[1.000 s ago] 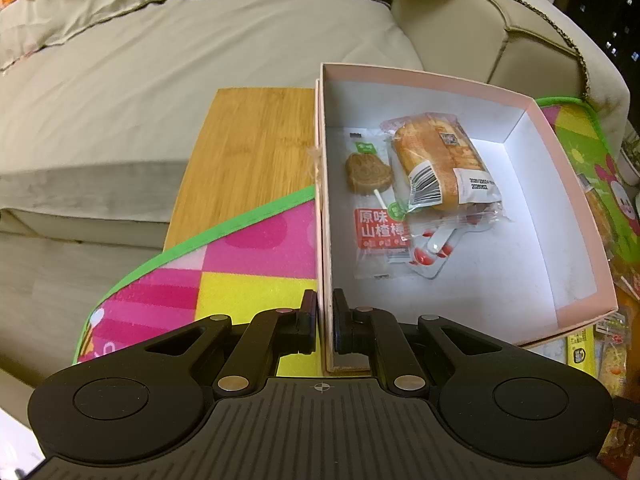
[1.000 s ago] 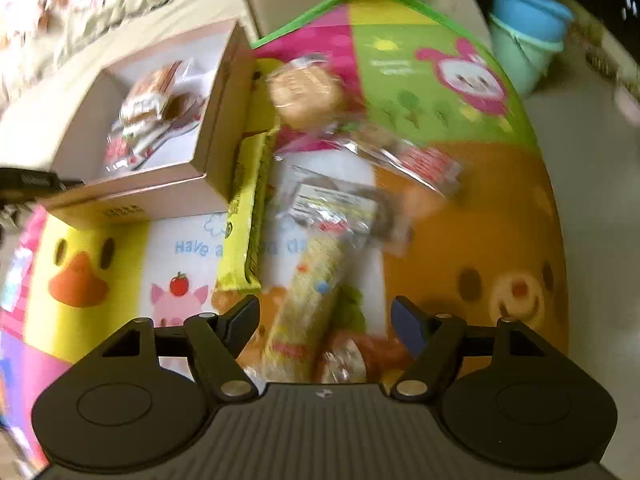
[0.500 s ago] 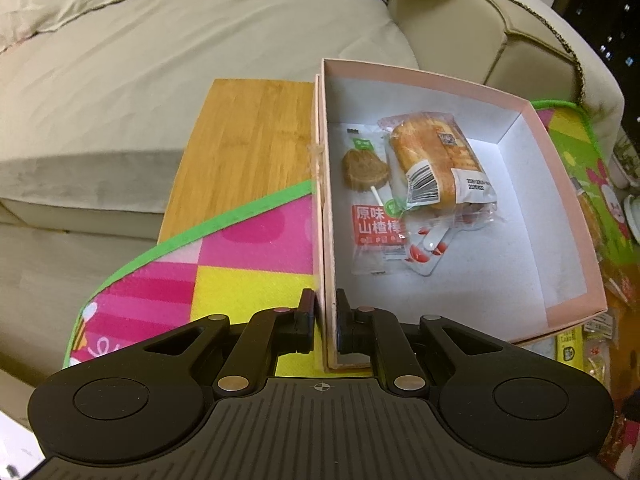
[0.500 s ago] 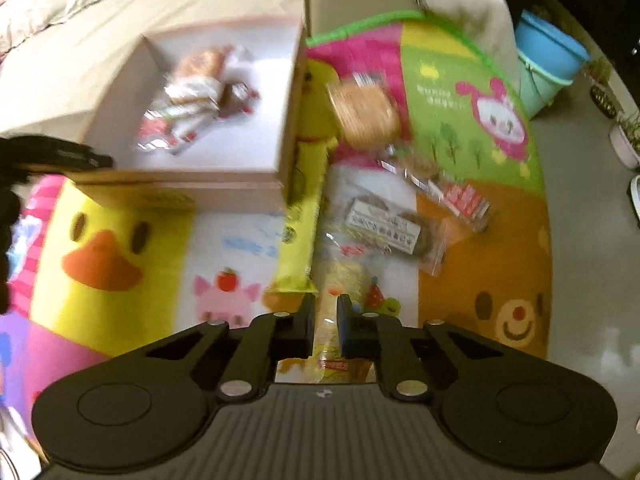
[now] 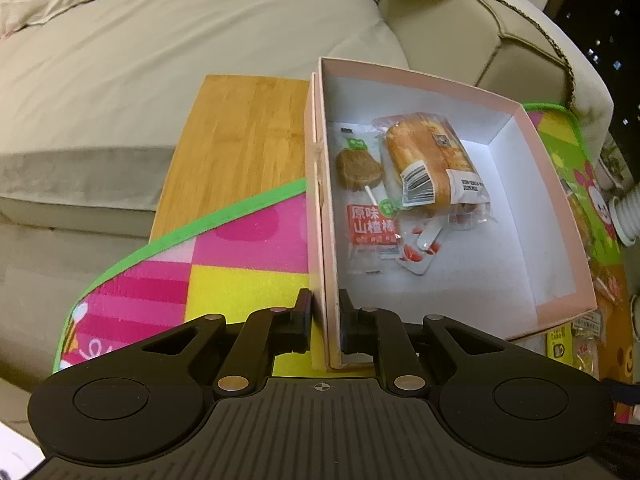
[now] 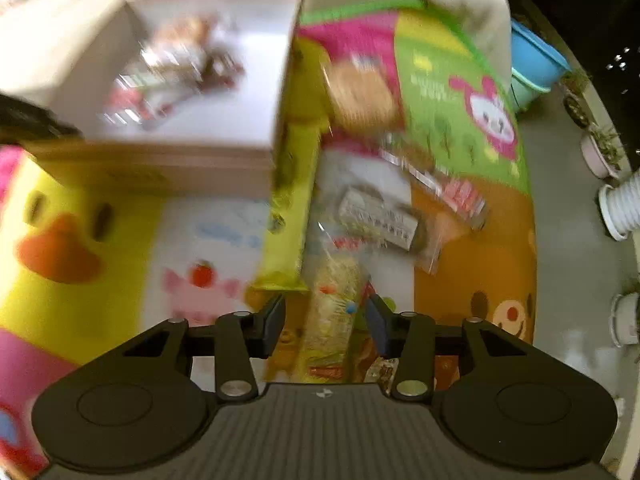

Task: Organize objects
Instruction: 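Grasp the cracker stick package with the right gripper and lift it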

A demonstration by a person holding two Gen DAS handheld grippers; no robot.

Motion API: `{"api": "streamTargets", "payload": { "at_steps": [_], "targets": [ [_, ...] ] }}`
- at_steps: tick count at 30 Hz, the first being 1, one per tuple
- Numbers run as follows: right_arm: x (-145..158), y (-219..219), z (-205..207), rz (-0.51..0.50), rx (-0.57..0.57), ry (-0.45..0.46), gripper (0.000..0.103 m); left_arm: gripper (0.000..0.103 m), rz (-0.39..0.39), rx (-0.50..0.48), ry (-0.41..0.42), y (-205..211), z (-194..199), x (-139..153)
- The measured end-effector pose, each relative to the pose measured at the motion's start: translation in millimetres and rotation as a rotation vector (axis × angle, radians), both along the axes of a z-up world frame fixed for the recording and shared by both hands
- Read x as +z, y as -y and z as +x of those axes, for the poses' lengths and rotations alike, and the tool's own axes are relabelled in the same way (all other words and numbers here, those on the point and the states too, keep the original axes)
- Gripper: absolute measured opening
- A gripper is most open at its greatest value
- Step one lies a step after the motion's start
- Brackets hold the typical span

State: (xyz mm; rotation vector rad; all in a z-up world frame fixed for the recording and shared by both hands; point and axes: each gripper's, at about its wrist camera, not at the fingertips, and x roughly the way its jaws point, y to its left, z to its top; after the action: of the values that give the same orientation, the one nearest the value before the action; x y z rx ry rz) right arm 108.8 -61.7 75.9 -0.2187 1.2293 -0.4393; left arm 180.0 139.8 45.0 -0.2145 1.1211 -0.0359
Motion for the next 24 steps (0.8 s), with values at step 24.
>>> {"api": "streamTargets", "payload": {
  "at_steps": [24],
  "targets": [
    [158, -85, 12, 0.110, 0.046, 0.229, 0.028, 0.016, -0.009, -0.043, -0.017, 1, 3, -1]
  ]
}}
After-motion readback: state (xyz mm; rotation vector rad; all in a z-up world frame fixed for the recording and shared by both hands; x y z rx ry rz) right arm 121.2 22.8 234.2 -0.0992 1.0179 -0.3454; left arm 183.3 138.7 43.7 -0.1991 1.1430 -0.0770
